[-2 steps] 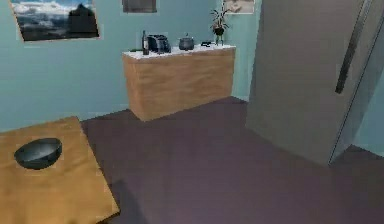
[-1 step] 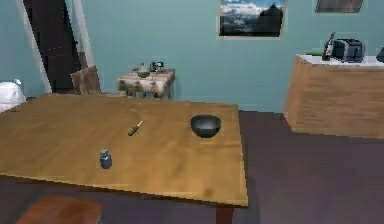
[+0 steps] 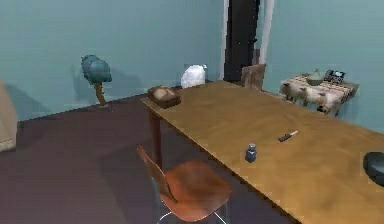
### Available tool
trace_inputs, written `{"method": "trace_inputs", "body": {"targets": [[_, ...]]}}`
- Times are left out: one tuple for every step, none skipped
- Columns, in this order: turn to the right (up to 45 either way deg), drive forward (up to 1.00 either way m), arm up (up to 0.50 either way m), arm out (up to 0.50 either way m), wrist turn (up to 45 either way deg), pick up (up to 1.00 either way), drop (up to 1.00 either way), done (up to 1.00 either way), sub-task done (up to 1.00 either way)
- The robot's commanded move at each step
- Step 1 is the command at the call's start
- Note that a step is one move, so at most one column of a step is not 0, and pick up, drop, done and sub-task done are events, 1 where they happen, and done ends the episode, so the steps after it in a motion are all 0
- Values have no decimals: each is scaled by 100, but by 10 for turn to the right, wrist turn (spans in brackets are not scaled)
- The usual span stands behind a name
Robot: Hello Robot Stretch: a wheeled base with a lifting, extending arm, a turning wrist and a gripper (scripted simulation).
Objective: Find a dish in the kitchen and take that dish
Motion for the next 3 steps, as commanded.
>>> {"method": "trace_inputs", "body": {"targets": [[-360, 0, 0, 0, 0, 0, 0, 0, 0], [450, 0, 0, 0, 0, 0, 0, 0, 0], [450, 0, 0, 0, 0, 0, 0, 0, 0]]}}
